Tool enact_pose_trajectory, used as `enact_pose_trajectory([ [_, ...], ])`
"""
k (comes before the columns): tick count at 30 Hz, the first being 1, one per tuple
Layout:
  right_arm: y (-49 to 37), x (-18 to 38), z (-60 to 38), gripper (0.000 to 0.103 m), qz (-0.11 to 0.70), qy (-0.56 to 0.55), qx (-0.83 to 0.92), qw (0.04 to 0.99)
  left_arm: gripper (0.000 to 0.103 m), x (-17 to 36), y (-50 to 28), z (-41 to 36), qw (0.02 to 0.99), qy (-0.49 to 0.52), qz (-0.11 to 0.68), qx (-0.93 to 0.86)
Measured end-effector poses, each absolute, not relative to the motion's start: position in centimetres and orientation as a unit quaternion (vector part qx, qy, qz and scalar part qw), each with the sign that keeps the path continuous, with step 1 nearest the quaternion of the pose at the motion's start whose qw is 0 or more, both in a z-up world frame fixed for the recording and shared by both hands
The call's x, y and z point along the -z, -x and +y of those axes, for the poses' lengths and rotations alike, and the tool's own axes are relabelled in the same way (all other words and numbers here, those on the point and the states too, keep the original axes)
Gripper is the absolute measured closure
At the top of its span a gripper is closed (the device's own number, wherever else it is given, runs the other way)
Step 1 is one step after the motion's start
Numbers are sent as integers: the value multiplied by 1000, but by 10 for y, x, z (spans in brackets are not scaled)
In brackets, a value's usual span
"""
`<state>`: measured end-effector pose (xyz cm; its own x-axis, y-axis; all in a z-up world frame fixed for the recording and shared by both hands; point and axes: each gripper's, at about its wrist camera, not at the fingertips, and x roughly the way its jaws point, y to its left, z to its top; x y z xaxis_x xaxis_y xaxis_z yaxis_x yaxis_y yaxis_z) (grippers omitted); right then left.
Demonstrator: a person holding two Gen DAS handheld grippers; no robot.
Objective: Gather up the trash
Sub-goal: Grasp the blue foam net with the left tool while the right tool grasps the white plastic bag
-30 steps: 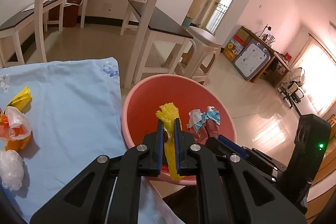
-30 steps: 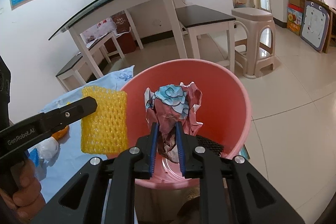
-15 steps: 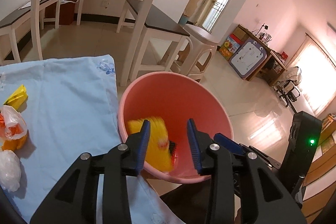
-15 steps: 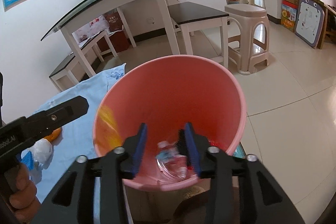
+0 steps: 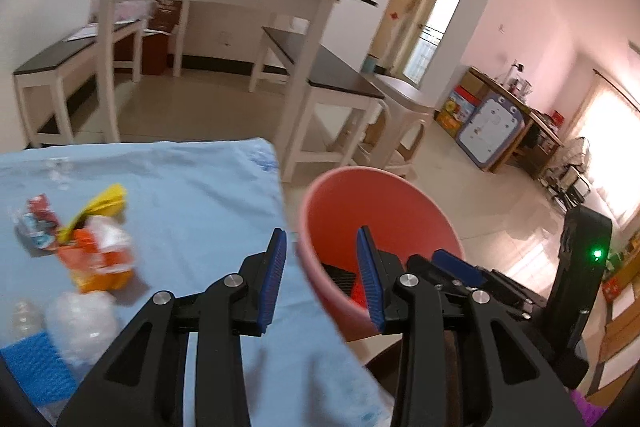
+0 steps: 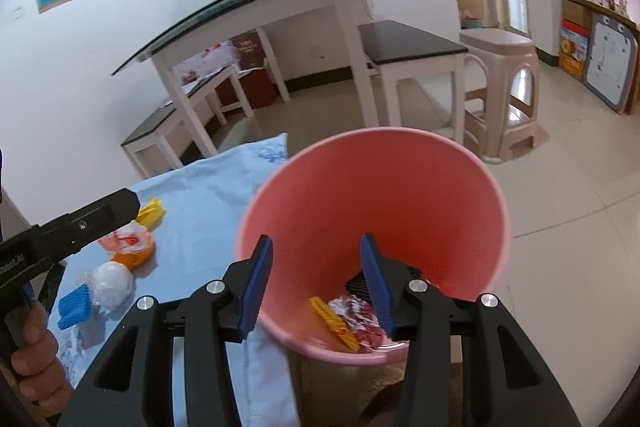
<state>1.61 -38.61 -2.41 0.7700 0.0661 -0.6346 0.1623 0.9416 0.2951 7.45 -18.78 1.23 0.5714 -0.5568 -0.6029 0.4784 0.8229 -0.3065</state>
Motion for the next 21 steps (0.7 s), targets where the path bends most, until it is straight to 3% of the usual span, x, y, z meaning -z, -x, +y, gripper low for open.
enact_pose_trajectory([
  [12,-21,1,-321,53,323,-134,-63,935,66,-25,-45,-76,922,68,335,183],
  [21,-36,8,-269,52,346,-115,-116,924,66,-5,-21,17,927,93,355,78],
])
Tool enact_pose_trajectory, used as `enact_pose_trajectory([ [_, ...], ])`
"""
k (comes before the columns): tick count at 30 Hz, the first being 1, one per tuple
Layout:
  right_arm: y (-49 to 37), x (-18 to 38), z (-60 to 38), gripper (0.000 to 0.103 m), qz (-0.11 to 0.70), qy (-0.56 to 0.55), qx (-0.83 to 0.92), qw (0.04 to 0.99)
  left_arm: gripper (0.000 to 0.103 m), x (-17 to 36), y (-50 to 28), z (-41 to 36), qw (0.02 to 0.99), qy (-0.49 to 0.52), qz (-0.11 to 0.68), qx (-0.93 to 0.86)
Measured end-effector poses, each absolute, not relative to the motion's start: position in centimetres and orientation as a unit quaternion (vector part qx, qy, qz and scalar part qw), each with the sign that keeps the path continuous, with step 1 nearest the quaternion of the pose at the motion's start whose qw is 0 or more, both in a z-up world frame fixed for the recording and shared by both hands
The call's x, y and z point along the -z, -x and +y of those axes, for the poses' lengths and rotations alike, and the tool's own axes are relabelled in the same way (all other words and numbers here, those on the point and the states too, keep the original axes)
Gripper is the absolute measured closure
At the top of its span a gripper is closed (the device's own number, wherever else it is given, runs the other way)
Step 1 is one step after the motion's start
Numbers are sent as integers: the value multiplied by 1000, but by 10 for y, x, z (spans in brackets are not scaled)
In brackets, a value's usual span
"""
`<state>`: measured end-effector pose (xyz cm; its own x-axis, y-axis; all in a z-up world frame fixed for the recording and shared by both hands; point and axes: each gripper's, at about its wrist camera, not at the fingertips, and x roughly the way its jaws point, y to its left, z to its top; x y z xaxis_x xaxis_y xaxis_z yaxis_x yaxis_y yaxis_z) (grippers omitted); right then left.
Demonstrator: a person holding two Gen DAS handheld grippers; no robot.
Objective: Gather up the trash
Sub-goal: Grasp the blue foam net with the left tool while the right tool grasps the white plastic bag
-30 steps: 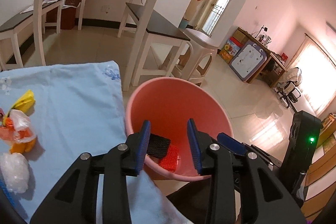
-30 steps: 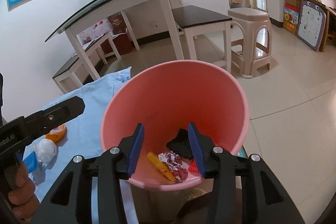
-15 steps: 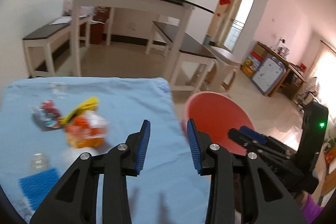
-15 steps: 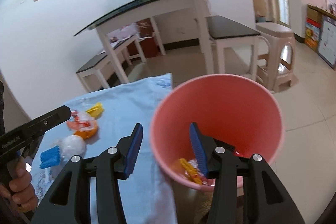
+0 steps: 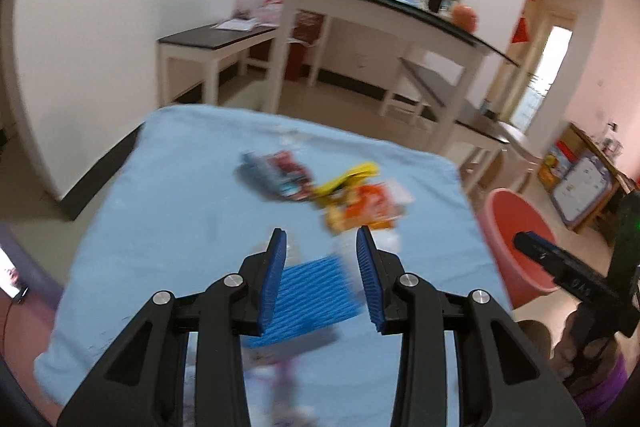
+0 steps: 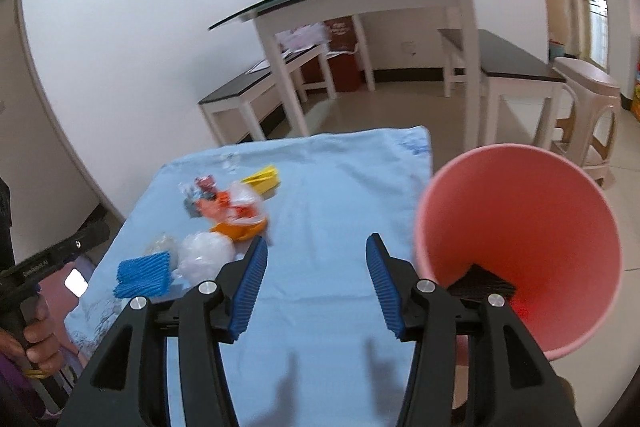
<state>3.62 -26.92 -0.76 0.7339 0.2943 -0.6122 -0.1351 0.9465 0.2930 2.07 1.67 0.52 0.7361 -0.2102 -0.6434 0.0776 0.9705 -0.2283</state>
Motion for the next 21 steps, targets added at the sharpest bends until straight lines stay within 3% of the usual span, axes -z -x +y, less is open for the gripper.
enact_pose_trajectory([
  [12,-51,22,-218,44,383,-106,-170,902,66,39,-22,52,903,113,408,66],
  [21,-64,29,-196,40,403,-122,-202,884,67,48,-27,52,900,130,406,97],
])
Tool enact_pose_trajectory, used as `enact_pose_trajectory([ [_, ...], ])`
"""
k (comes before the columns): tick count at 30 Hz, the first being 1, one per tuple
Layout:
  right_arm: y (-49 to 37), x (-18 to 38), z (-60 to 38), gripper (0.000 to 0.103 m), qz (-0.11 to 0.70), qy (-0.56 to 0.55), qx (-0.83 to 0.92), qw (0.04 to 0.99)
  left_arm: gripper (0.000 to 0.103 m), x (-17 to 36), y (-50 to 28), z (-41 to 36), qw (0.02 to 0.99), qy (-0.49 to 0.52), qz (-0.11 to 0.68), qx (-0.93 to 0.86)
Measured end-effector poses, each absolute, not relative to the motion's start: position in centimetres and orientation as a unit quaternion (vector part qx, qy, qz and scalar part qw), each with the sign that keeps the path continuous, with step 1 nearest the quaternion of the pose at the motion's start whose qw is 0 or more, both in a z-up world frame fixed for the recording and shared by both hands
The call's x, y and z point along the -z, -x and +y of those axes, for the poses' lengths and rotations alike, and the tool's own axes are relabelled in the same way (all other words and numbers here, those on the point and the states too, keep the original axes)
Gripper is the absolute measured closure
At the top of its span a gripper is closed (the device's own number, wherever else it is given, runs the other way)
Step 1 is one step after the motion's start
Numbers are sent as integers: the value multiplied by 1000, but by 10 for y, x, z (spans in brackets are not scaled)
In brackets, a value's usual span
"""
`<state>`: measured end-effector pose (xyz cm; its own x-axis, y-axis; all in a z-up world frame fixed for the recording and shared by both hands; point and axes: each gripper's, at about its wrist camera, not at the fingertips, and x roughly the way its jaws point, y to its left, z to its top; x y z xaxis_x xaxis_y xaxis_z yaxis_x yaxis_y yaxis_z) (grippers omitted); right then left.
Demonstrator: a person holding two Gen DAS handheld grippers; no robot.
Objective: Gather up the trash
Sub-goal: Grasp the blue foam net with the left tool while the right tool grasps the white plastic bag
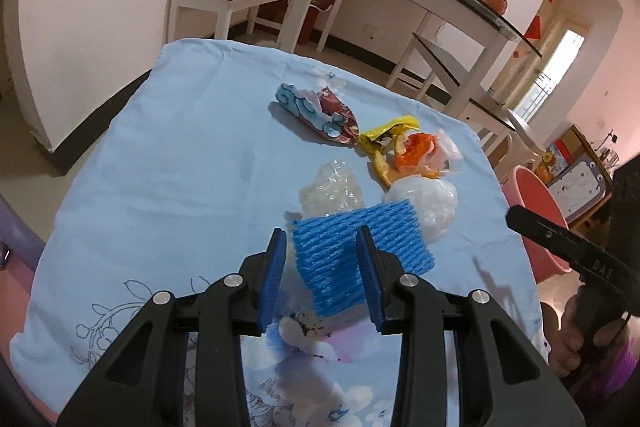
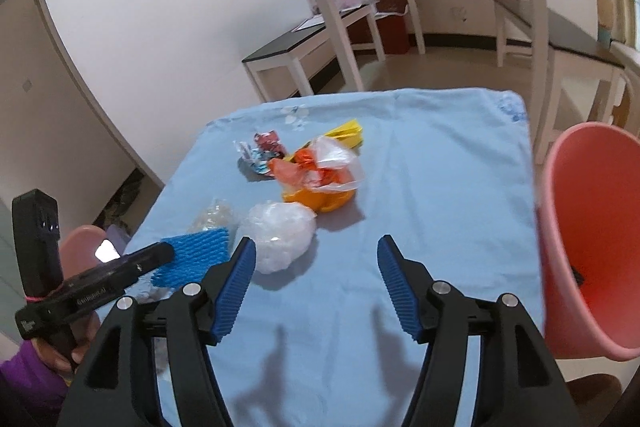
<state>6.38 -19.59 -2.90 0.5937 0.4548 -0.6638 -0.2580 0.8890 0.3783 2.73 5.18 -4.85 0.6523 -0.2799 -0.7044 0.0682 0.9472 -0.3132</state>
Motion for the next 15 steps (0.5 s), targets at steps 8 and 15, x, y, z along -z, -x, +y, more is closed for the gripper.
enact_pose_trajectory([
  [8,-81,39,-174,35,425,-140,-228,865,97,47,-19,56,905,124,394,102],
  [15,-96,48,-162,35,435,-138,-231,859,99,34,-9,59,911,126,373,120],
])
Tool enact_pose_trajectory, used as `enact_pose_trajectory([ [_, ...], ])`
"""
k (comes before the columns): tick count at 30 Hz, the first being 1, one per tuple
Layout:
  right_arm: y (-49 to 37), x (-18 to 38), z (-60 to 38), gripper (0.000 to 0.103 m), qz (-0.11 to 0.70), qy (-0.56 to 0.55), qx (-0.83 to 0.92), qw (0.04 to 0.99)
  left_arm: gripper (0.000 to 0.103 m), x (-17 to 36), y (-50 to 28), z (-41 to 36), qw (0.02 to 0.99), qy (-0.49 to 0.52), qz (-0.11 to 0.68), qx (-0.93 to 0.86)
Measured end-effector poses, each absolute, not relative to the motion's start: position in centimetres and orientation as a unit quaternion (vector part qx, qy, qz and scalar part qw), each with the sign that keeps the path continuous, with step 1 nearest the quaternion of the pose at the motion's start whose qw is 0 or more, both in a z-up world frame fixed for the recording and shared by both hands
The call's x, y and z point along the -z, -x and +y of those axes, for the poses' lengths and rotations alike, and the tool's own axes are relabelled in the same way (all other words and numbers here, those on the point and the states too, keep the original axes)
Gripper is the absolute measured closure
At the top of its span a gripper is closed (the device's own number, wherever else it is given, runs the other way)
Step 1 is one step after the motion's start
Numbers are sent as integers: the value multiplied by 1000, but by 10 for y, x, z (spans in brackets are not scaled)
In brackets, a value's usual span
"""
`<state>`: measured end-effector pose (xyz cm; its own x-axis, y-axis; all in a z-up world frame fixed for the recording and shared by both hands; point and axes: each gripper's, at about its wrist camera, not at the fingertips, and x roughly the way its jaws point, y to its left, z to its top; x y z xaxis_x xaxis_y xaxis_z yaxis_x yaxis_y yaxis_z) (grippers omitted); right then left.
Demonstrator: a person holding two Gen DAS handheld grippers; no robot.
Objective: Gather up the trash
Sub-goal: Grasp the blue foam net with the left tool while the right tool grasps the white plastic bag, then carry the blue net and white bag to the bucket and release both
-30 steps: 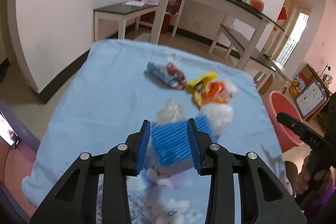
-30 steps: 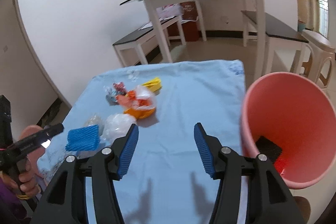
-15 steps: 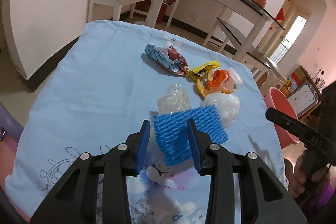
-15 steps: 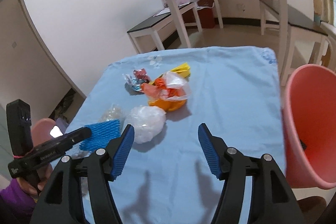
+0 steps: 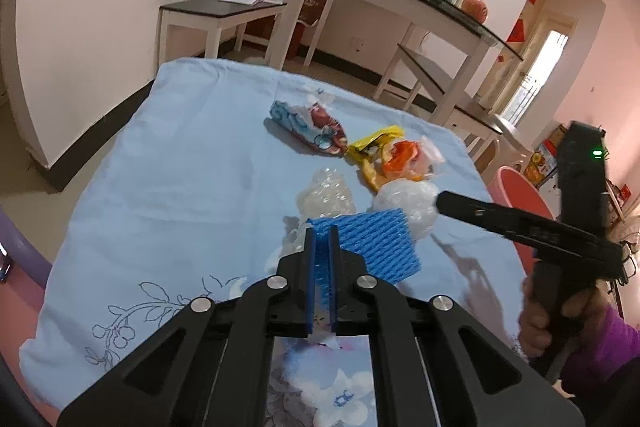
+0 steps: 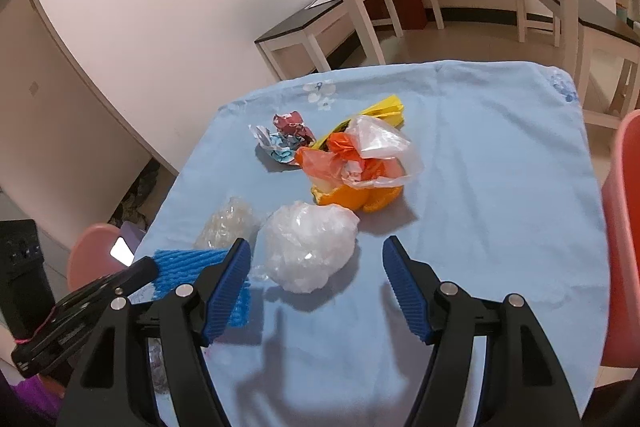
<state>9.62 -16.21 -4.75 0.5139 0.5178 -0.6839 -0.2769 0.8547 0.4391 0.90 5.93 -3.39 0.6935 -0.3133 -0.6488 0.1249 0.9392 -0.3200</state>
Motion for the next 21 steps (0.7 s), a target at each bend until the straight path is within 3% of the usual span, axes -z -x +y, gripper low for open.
enact_pose_trajectory([
  [4,-102,50,-154,40,434,-127,-230,862,99,27,-5,61,914,130,365,123],
  [8,-106,56,-148,71,447,-119,-232,856,99,24,-4,63,915,131,363,120],
  [9,-105,56,-148,73,446,-117,-234,856,99,23,-3,63,915,132,362,120],
  [21,-70,29,-181,78,399,-105,-214,885,99,8,-3,49,920,122,349,129],
])
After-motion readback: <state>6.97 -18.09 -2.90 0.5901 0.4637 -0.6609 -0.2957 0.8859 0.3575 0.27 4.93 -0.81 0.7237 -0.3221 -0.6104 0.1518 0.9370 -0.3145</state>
